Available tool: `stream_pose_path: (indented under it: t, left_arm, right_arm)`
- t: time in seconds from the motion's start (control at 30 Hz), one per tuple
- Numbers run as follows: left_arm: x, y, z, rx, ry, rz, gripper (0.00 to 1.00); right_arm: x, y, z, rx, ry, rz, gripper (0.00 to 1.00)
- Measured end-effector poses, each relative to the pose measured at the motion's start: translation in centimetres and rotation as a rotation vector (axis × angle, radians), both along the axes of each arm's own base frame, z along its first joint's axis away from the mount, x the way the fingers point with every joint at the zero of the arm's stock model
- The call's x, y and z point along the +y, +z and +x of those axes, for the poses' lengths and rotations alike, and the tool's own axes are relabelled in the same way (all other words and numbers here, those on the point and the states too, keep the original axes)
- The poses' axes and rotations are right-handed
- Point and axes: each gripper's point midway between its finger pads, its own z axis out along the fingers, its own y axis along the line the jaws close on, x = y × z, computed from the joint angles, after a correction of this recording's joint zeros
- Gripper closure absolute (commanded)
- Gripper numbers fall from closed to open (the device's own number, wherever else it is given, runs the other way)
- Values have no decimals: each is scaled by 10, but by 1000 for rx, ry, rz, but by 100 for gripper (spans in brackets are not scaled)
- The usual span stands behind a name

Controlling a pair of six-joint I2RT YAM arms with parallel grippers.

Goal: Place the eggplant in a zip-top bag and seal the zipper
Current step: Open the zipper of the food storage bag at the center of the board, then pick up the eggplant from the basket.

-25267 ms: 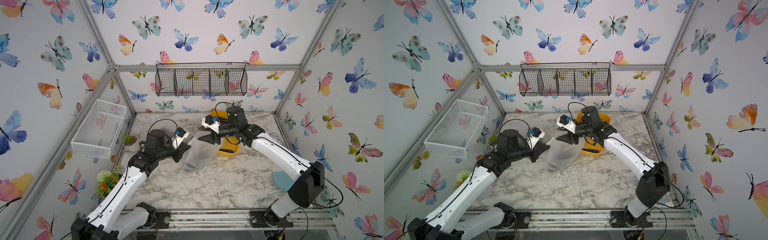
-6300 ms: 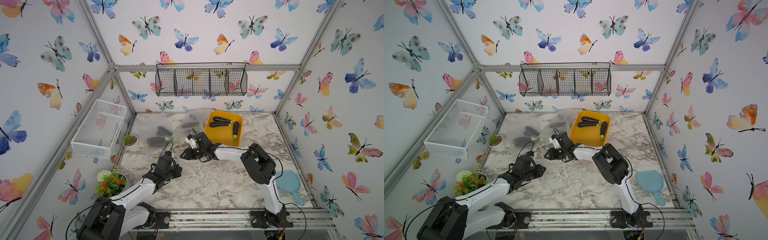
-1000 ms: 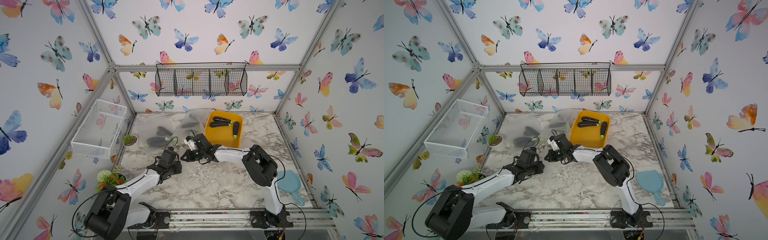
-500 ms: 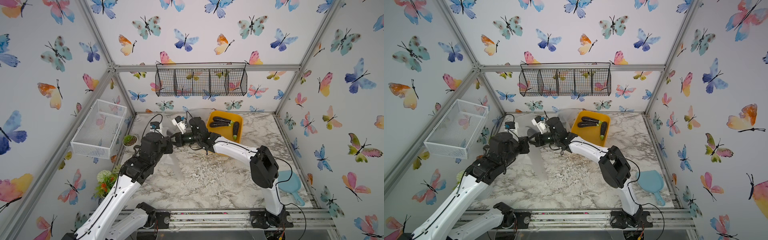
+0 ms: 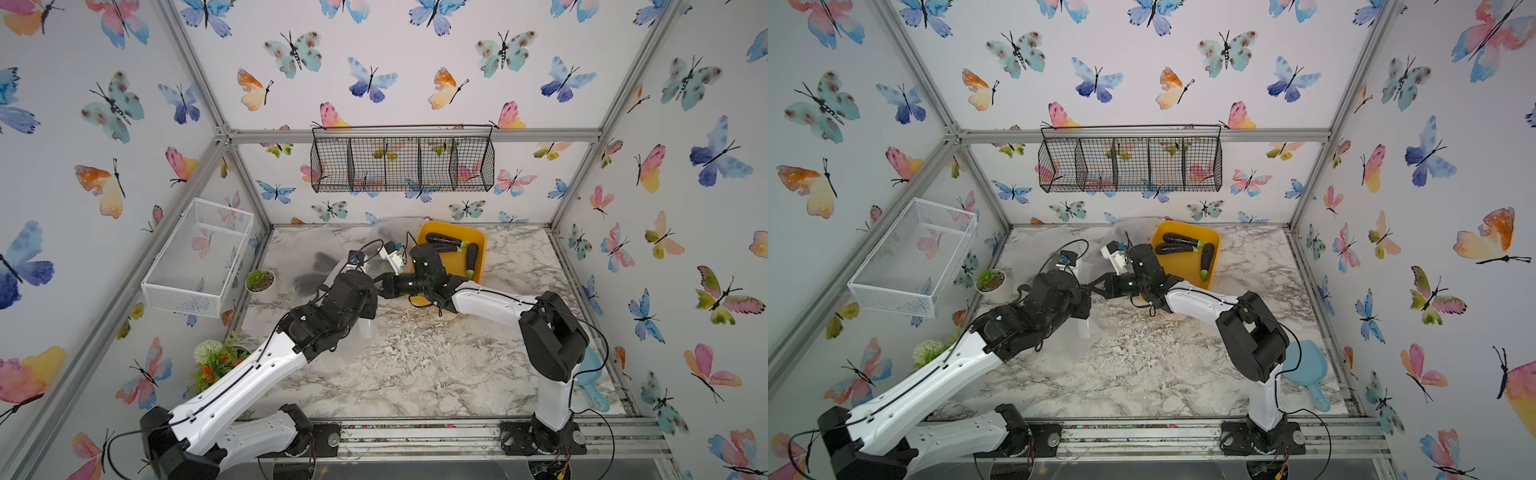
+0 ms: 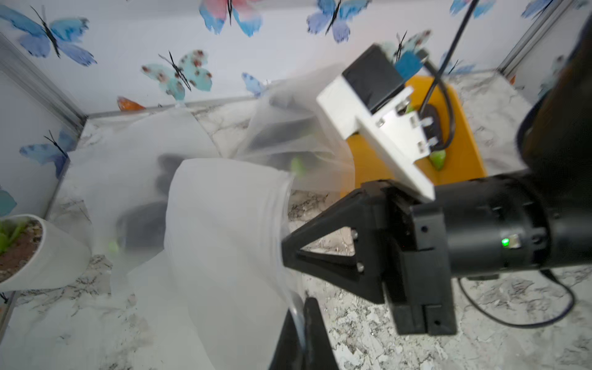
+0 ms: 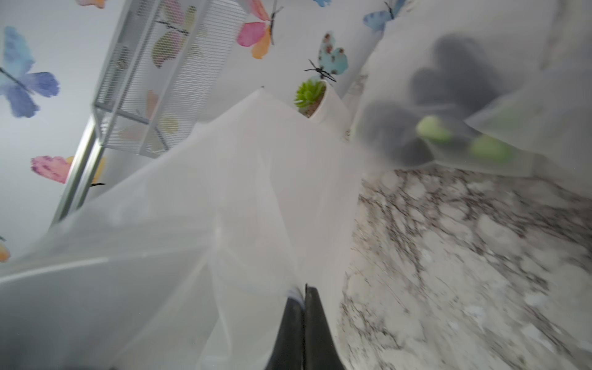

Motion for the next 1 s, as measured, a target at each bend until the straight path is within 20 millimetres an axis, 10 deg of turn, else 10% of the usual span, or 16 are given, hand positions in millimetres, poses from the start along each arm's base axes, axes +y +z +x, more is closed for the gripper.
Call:
stream_pose_path:
  t: [0.2,0.57,0.8,1.0]
  left_arm:
    - [-9,-51,7,118,-8,-89,100]
    - [-53,-96,22,257,-85,-254,100]
    - [-68,-109,31,303,-111,-270,100]
    - [-81,-102,36,299,-146,-309,100]
  right_arm:
    - [-40,-55,14,39,-80,-172,91]
    - [-74,-45,36,-17,-121,-232,55]
    - [-148,4,131,-152,-426,-272,49]
    - [-214,-29,220,-201,-759,-532,47]
